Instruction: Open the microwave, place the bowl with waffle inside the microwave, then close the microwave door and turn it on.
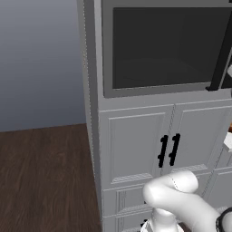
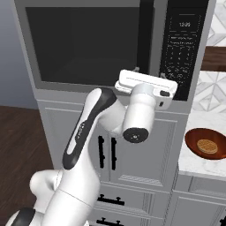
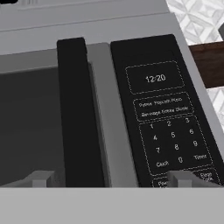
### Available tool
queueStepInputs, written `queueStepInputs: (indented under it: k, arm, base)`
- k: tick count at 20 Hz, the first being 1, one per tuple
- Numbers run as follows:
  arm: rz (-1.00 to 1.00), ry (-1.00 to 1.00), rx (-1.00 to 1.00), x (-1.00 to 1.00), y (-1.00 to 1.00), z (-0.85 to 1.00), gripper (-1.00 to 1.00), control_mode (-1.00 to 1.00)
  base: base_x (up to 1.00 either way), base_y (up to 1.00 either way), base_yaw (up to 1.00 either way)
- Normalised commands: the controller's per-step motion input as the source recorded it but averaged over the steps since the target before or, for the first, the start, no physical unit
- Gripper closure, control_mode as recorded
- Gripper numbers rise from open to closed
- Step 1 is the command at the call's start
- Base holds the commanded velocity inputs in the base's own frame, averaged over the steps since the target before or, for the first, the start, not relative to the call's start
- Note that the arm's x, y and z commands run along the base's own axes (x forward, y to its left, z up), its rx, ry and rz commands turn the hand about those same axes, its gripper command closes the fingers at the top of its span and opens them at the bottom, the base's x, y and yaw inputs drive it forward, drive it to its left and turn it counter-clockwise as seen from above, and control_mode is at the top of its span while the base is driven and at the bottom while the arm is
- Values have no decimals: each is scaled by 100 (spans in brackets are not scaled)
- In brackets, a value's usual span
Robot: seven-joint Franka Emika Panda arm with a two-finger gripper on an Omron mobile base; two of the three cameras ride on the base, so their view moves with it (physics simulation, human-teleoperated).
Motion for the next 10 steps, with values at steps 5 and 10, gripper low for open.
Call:
queueStepInputs:
  k: [5,10]
  arm:
    - [9,18,-1,21,0,0,-100,-100]
    - [0,17,-5,0,0,0,-100,-100]
  base:
    - [0,0,0]
    - [0,0,0]
